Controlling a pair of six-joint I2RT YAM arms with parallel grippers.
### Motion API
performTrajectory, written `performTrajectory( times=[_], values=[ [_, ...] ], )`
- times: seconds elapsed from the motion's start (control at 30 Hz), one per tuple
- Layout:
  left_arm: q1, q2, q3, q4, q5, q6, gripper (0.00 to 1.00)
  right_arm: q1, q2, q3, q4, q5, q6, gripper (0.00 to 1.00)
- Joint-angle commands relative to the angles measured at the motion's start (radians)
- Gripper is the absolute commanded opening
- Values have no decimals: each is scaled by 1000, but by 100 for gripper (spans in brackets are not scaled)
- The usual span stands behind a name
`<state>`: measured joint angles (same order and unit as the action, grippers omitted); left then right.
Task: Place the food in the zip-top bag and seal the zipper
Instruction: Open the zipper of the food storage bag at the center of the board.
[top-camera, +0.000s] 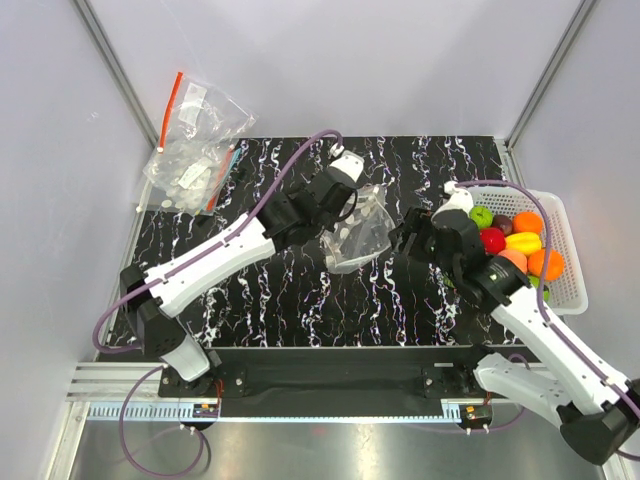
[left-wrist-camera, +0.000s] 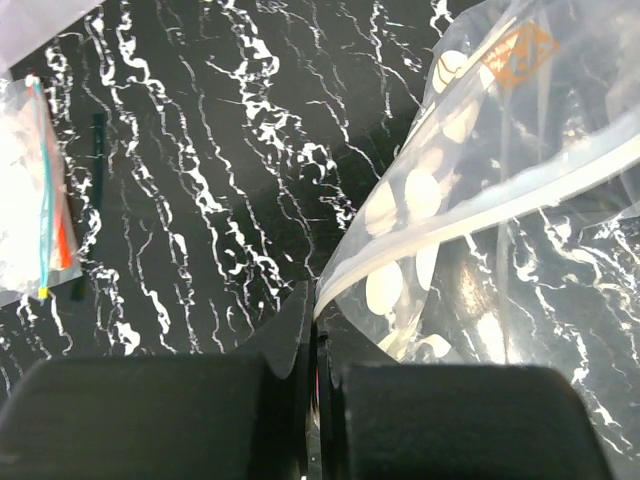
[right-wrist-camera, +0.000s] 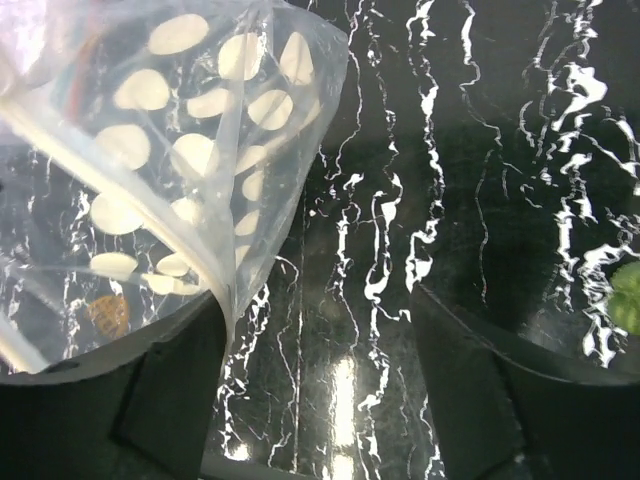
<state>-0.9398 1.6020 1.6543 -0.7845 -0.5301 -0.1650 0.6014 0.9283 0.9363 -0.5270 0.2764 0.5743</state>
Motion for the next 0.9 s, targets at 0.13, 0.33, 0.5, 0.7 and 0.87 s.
performTrajectory(
  times=[0.13, 0.33, 0.5, 0.7, 0.87],
  values=[
    [4, 53, 2, 106, 85, 18, 0, 3, -183, -51, -45, 47, -22, 93],
    [3, 85, 33, 111, 105, 33, 0, 1, -264, -51, -48, 62, 19, 100],
    [4, 85, 67, 79, 32, 62, 0, 1, -248, -41, -161, 268, 80, 100],
    [3, 79, 116, 22, -30, 84, 0, -116, -83, 102, -305, 390, 101, 100],
    [-1, 93, 141, -16, -77, 91, 0, -441, -57, 88, -228, 109, 15, 100]
  ],
)
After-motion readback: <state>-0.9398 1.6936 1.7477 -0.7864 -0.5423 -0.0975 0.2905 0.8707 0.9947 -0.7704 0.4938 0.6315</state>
